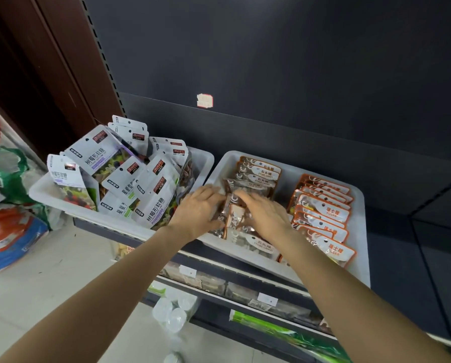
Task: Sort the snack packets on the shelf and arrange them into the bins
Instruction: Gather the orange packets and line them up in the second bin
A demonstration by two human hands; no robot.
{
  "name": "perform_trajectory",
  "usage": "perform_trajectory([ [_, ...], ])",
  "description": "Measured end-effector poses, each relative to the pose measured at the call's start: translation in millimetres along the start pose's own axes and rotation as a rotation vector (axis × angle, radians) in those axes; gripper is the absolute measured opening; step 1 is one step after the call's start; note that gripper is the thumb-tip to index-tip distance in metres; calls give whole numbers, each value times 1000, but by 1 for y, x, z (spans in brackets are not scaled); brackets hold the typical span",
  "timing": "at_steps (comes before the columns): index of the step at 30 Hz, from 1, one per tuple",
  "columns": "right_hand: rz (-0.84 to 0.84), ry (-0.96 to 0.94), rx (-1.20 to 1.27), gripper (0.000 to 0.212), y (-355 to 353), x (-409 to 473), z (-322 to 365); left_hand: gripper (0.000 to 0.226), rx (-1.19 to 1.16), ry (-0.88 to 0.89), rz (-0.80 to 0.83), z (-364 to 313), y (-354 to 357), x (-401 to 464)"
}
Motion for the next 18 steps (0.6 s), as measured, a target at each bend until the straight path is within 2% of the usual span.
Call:
perform_trajectory([
  [3,10,39,-111,71,-4,-1,-13,88,63,-55,112,13,9,0],
  [7,44,62,-213,55,-12,-4,-32,96,177,-35,169,14,17,1],
  [8,66,77,-209,61,-12,-6,-36,96,204,-23,167,12,18,1],
  [10,90,68,-172,87,-9,-7,-35,95,223,21,155,4,20,4],
  [12,77,-22,-88,106,-6,-5,-20,96,205,64,168,-4,26,8],
  [14,91,-104,-38,104,-2,-3,-3,98,221,75,187,-7,31,12],
  [16,84,-87,-5,89,2,-1,-1,100,283,83,208,-7,36,15],
  [18,47,-32,-33,84,4,3,-10,99,367,97,234,-8,44,18],
])
Point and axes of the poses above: each hand's wrist, its own x-axis towards the middle knuckle, its own y-axis out of the palm, z = x × y, the point moved 10 cm from there along x, towards the middle knuckle, and after that the axes turned 8 degrees about -z, right-handed, at the moved point
